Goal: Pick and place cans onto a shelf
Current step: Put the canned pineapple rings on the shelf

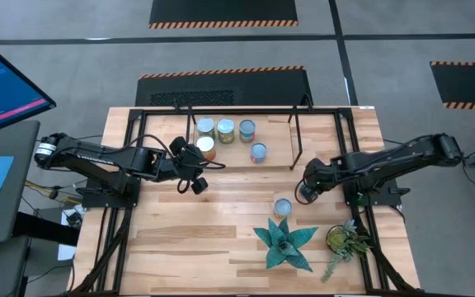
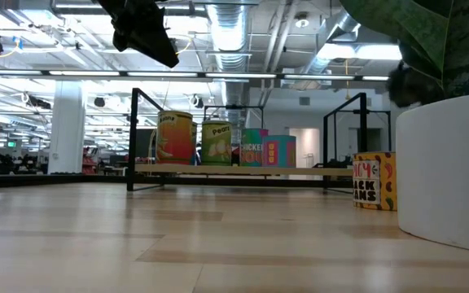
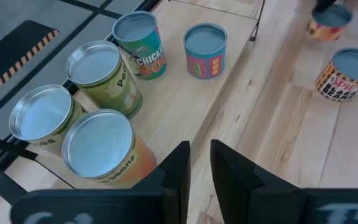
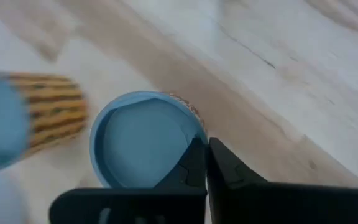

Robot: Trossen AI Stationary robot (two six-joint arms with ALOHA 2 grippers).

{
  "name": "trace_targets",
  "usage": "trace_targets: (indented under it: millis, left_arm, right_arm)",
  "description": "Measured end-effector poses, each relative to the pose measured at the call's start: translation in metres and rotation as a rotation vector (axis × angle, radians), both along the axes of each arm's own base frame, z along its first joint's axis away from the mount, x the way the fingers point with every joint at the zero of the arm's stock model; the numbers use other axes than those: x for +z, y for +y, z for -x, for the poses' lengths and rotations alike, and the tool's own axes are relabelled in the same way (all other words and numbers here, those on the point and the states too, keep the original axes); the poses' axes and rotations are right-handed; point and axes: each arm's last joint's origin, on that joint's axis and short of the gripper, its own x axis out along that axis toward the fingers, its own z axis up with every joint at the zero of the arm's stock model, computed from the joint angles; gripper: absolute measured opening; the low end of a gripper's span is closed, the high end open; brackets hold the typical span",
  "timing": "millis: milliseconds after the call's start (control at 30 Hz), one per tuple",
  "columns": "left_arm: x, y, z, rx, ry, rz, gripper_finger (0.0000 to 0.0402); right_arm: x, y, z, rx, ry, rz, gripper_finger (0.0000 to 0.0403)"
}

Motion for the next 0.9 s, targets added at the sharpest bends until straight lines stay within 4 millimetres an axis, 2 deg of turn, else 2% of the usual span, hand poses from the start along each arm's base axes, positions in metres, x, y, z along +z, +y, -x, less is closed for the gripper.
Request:
trace_targets:
  millis: [100,267,367,467,600,733,900]
  left_arm:
    - [0.0,0.0,0.0,0.0,0.0,0.0,0.0052]
    - [0.0,0.0,0.0,0.0,0.0,0.0,0.0052]
    - [0.0,0.0,0.0,0.0,0.0,0.0,0.0052]
    - [0.0,0.0,0.0,0.0,0.0,0.0,0.0052]
    - [0.0,0.0,0.0,0.0,0.0,0.0,0.0052]
    - [0.0,0.0,0.0,0.0,0.0,0.0,0.0052]
    - [0.0,0.0,0.0,-0.002,0.002,-0.003,0.0052]
  right_arm:
    - [0.023,0.006,0.003,0.041,0.022,-0.003,0.0004]
    - [0.071,0.012,0.011,0.116,0.01,0.009,0.0004]
    - [0.104,0.012,0.013,0.143,-0.059,0.047,0.0004]
    - [0.136,0.006,0.01,0.14,-0.185,0.172,0.0004]
    - [0.172,-0.007,0.002,0.151,-0.307,0.406,0.0004]
    - [0.2,-0.028,-0.009,0.208,-0.374,0.612,0.0003]
    - [0.216,-0.068,-0.032,0.315,-0.323,0.767,0.0003]
